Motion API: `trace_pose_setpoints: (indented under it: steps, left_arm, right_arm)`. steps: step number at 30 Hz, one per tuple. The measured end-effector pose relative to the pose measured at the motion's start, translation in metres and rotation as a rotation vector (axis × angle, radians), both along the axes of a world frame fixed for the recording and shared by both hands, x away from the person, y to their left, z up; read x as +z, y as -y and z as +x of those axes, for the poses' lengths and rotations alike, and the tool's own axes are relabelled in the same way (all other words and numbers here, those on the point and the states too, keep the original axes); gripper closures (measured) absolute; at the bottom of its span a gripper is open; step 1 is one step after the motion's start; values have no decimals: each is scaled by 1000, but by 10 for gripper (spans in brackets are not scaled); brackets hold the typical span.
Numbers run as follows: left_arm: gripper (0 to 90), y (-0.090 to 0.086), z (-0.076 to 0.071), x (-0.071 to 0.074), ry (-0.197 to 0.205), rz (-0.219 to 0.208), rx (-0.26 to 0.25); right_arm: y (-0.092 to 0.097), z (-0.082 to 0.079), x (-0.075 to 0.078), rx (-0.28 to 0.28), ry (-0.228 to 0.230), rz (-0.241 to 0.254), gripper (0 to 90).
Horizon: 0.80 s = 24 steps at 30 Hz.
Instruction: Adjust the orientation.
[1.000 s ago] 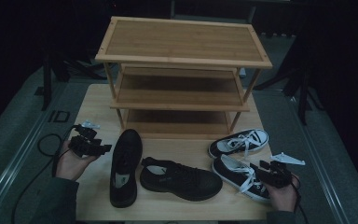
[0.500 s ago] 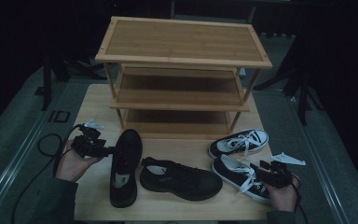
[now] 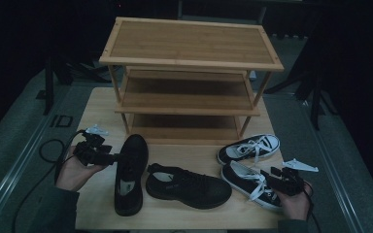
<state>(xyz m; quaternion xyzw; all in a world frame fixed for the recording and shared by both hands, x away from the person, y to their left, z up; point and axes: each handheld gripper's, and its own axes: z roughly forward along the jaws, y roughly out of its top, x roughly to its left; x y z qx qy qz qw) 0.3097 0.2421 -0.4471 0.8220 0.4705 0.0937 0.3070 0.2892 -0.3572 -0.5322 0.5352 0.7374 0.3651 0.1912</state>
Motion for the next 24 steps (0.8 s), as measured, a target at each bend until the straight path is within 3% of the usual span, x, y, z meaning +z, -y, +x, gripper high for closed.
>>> trace_pose_setpoints:
  steps: [16,24]
  left_arm:
    - [401,12,-11,9,23,6,-37]
    - [400,16,-16,1,8,8,-47]
  right_arm:
    - [0,0,0,1,-1,4,476]
    - [1,0,0,1,-1,5,475]
